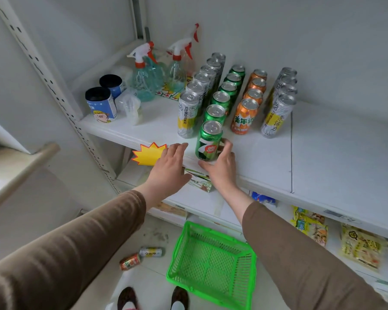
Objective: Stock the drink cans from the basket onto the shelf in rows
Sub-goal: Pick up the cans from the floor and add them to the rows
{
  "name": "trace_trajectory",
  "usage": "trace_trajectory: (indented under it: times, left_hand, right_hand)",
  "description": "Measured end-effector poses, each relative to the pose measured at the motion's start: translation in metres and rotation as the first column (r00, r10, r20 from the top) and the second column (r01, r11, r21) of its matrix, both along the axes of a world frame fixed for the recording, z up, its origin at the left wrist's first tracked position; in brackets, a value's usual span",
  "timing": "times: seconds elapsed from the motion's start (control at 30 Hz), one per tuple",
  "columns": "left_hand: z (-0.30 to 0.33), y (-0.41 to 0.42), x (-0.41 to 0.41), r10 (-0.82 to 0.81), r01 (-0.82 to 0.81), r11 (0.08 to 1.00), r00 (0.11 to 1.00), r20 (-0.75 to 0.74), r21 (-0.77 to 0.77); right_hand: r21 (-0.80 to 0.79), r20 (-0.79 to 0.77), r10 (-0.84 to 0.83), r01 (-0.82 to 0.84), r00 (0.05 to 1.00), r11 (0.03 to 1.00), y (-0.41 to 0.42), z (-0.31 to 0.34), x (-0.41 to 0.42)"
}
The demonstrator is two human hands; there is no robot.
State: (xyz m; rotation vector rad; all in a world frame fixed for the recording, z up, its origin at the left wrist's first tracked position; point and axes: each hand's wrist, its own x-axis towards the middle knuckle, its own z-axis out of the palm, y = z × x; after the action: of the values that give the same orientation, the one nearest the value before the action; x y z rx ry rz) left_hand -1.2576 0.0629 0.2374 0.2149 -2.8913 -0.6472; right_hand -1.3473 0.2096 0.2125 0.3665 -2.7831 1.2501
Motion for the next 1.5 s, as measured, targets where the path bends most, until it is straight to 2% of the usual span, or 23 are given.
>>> trace_trajectory:
  times: [0.3,0.6,0.73,0.83,0.97,1.1,1.2,1.3,1.5]
  left_hand:
    - [-0.001,-0.001,-0.004,0.012,-0.012,1.000,1.000,0.015,0.011]
    - [-0.003,-0.014,0.015,0.020,-0.020,0.999,1.000,-0.006,0.025]
    - [-0.009,-0.027,0.036,0.009,-0.009,0.999,1.000,-0.016,0.039]
    - [-0.022,-0.045,0.057,-0.002,-0.001,0.999,0.999,0.054,0.043]
    - [-0.044,-0.070,0.101,0.004,-0.011,0.997,0.994,0.106,0.070]
    - [-0.084,-0.099,0.157,0.006,-0.016,0.998,0.988,0.155,0.069]
    - [-0.133,-0.121,0.197,0.023,-0.041,0.997,0.966,0.258,0.064]
    - [-0.194,-0.138,0.228,0.063,-0.085,0.995,0.930,0.361,0.046]
    - [-0.339,-0.152,0.259,0.114,-0.139,0.990,0.863,0.493,0.015]
  right_hand:
    - [-0.039,0.013,-0.038,0.039,0.999,0.998,-0.009,-0.001,-0.007]
    - [0.020,-0.010,-0.081,0.081,0.997,0.996,-0.016,-0.001,-0.004]
    - [0.019,-0.047,-0.152,0.153,0.987,0.988,-0.019,-0.004,0.018]
    - [0.076,-0.105,-0.160,0.169,0.981,0.983,-0.026,-0.012,0.053]
    - [0.220,-0.130,-0.075,0.103,0.989,0.970,-0.045,-0.035,0.113]
    - [0.326,-0.067,0.039,-0.015,0.997,0.945,-0.076,-0.079,0.174]
    - [0.398,0.029,0.127,-0.128,0.991,0.908,-0.099,-0.129,0.213]
    - [0.477,0.105,0.206,-0.231,0.973,0.848,-0.114,-0.187,0.240]
    - [0.521,0.289,0.293,-0.407,0.911,0.750,-0.126,-0.329,0.260]
